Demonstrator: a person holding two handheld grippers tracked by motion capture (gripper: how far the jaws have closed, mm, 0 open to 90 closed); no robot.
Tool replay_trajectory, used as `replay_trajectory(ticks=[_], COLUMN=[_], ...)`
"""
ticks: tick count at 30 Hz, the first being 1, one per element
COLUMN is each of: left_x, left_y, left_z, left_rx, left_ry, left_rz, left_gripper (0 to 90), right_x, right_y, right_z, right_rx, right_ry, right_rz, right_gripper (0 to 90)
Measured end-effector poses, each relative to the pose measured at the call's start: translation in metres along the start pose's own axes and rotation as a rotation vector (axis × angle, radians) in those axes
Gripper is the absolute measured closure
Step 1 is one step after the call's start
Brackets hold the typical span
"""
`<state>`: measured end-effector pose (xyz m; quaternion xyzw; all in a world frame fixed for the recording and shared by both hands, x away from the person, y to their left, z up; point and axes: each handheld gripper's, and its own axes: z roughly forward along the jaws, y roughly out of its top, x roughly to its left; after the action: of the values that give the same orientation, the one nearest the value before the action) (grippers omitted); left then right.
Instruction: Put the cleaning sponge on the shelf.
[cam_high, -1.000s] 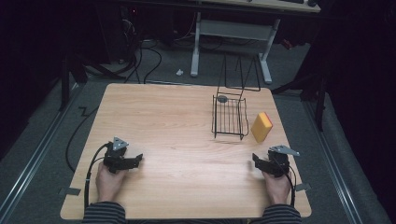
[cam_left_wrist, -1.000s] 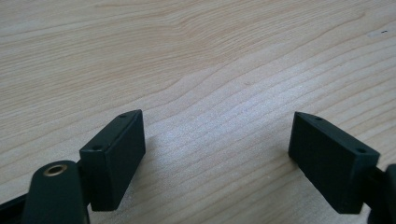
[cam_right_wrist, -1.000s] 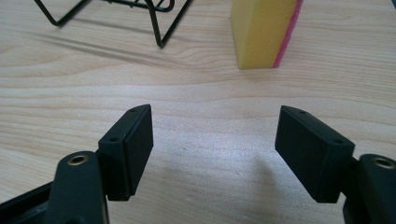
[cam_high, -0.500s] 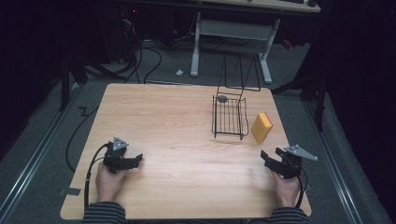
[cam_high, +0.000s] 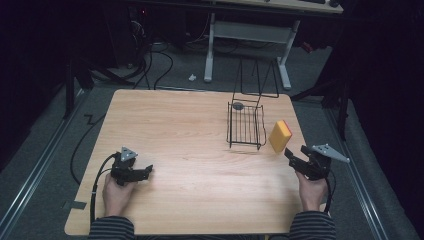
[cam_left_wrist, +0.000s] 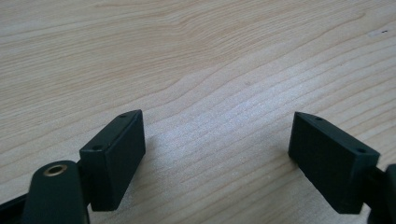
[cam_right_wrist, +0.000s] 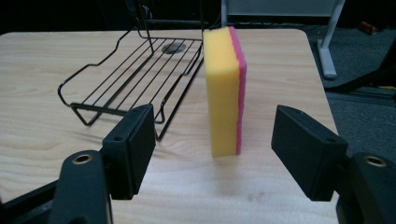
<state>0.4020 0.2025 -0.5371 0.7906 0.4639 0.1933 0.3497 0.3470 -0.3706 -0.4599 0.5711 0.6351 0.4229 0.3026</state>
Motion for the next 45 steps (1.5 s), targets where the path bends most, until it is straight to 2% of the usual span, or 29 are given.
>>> replay_trajectory(ticks=[11, 18, 26, 30, 36, 45], left_x=[0.000, 0.000, 0.000, 0.000, 0.000, 0.000], left_y=[0.000, 0.000, 0.000, 0.000, 0.000, 0.000], left_z=[0.000, 0.000, 0.000, 0.000, 0.000, 0.000], left_rx=[0.000, -0.002, 0.000, 0.000, -0.002, -0.002], left_ry=[0.001, 0.002, 0.001, 0.001, 0.002, 0.003], left_rz=[0.001, 0.000, 0.000, 0.000, 0.000, 0.000], left_gripper=[19.2, 19.2, 19.2, 19.2, 19.3, 19.2], right_x=[-0.003, 0.000, 0.000, -0.004, -0.005, -0.006], right_y=[0.018, 0.027, 0.027, 0.023, 0.018, 0.011], right_z=[0.015, 0.036, 0.052, 0.063, 0.075, 0.088], right_rx=[-0.021, -0.032, -0.014, 0.005, 0.030, 0.053], right_ry=[-0.012, -0.020, -0.033, -0.035, -0.039, -0.050], right_rz=[-0.006, -0.018, -0.018, 0.008, 0.013, 0.021], right_gripper=[31.1, 30.8, 30.6, 29.8, 30.0, 32.3])
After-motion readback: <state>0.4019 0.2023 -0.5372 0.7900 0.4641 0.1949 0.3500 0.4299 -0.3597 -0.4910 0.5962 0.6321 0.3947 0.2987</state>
